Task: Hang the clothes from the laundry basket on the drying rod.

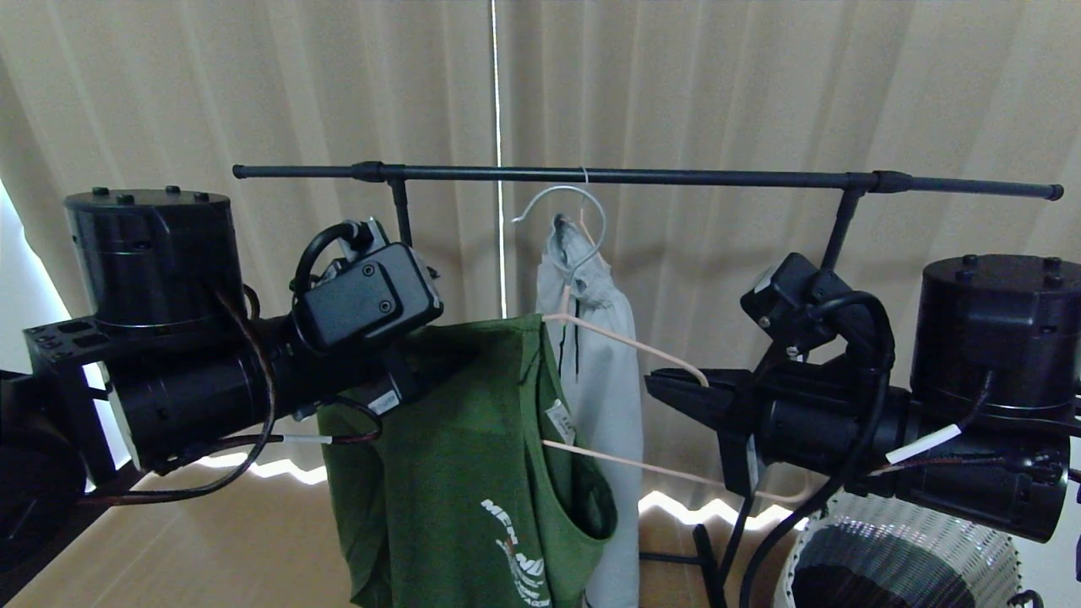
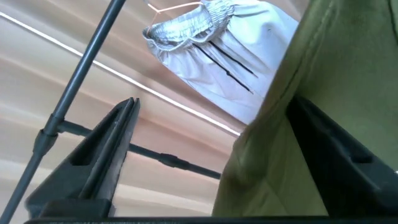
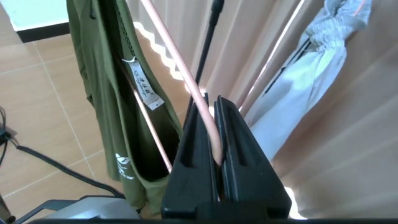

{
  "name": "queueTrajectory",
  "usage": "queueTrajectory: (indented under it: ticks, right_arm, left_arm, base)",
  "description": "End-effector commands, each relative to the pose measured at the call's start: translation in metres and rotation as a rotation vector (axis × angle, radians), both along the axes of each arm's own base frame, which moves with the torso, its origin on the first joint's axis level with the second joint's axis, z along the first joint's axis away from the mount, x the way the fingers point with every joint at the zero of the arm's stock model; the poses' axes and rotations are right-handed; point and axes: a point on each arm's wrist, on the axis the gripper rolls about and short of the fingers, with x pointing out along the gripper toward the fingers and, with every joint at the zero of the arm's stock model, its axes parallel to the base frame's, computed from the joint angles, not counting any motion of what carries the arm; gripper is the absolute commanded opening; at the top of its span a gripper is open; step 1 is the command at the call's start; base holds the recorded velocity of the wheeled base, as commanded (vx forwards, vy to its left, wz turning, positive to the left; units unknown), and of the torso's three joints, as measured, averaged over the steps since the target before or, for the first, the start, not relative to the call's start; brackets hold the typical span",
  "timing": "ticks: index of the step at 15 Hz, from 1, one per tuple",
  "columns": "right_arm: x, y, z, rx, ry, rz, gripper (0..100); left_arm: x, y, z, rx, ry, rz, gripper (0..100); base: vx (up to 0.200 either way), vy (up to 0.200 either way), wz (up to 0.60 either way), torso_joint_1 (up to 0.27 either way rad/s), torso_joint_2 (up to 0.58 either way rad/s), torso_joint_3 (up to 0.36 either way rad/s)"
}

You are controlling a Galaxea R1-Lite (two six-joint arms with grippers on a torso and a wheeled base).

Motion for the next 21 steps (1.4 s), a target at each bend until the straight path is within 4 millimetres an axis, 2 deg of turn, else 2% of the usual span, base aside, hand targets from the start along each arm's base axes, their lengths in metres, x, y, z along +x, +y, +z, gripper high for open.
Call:
queueTrajectory:
  ticks: [1,10,11,15,17,21]
  right_arm:
    - [-0.001,0.001,0.000,0.003,0.001,0.013,0]
    - [-0.001,0.000,-0.001,0.018,-0.019,0.024,0]
    - [-0.001,0.000,-0.004,0.014,-0.015,0.022,100]
    - [0.002,-0.005,-0.003,0.021,-0.038,-0.033,100]
    - [0.001,-0.008,-0.012,-0.011,-0.019,-0.074,100]
    - [-0.001,-0.004,-0.024,-0.041,0.012,-0.067,100]
  left_arm:
    - [0.000,0.000,-0.001,0.001,0.002,-0.001,0]
    - [-0.003,0.003,-0.011,-0.025,-0.038,0.012,0]
    - [-0.002,0.006,-0.013,-0.021,-0.038,0.036,0]
    - [0.004,0.017,-0.014,0.016,-0.050,0.289,0]
    - [0.004,0.020,-0.016,-0.015,-0.030,0.436,0]
    - [0.005,0.017,-0.015,-0.122,0.003,0.558,0]
  base:
    - [0.000,0.000,0.00,0.000,0.00,0.000]
    - [0.000,0.000,0.00,0.000,0.00,0.000]
    - [0.000,0.000,0.00,0.000,0.00,0.000]
    - [0.000,0.000,0.00,0.000,0.00,0.000]
    - [0.000,0.000,0.00,0.000,0.00,0.000]
    - [0.000,0.000,0.00,0.000,0.00,0.000]
